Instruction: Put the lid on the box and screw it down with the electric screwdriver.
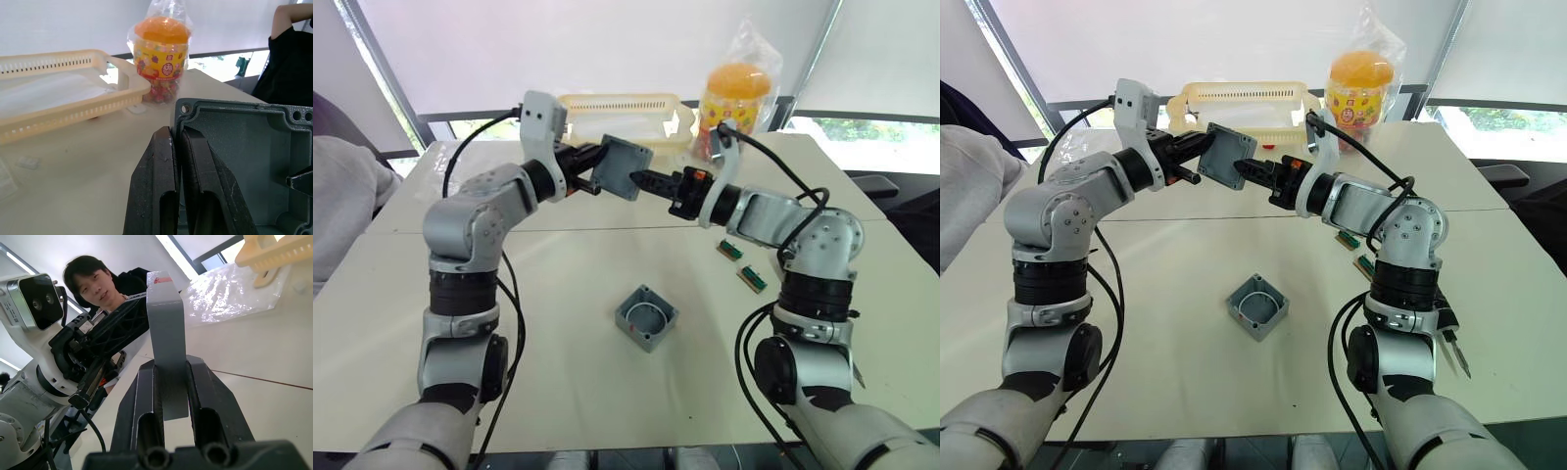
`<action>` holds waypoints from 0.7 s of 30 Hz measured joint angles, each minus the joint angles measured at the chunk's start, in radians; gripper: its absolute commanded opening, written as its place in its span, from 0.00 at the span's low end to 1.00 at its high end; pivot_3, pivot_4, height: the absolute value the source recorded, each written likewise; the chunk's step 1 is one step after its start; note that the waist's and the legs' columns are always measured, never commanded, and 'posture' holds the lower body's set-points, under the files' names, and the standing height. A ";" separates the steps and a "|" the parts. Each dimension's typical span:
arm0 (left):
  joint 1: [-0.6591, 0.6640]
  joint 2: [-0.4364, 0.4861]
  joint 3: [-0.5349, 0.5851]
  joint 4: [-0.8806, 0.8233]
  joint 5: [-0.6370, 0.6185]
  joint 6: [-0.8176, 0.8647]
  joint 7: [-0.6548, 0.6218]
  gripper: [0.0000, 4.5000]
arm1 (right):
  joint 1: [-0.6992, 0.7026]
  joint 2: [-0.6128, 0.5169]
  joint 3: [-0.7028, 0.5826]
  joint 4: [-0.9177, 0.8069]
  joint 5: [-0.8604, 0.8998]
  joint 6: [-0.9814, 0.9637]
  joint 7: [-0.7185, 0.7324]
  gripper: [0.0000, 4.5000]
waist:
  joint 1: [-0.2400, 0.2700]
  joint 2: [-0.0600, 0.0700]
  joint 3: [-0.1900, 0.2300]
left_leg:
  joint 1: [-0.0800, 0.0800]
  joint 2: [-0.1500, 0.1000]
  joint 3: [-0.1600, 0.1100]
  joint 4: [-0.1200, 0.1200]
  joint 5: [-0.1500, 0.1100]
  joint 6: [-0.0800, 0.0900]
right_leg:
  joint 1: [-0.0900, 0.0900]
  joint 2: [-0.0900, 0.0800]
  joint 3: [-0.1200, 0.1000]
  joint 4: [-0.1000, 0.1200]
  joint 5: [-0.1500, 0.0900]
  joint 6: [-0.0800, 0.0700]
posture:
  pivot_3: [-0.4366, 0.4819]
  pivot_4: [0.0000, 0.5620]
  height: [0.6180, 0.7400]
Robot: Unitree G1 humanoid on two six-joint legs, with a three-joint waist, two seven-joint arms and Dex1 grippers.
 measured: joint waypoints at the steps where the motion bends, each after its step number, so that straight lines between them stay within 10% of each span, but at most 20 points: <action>1: 0.000 0.001 -0.001 0.000 0.000 -0.001 0.000 0.00 | 0.000 0.000 0.000 0.000 0.000 0.000 0.000 0.03 | 0.000 0.000 0.000 | 0.000 0.000 0.000 0.000 0.000 0.000 | 0.000 0.000 0.000 0.000 0.000 0.000 | 0.48 0.27 1.00; 9: 0.008 0.010 0.009 0.000 -0.052 0.004 -0.027 0.93 | 0.009 -0.007 0.013 -0.006 -0.001 -0.040 0.023 0.03 | -0.001 0.000 0.000 | 0.000 0.000 0.000 0.000 0.000 0.000 | 0.000 0.000 0.000 0.000 0.000 0.000 | 0.48 0.27 1.00; 21: 0.161 0.229 0.188 -0.011 -0.266 0.053 -0.220 0.93 | 0.295 -0.305 0.284 -0.244 -0.370 -0.500 0.304 0.03 | -0.009 0.000 0.000 | 0.001 0.000 0.001 -0.005 0.000 0.000 | -0.001 0.000 0.000 -0.002 0.000 0.000 | 0.48 0.27 1.00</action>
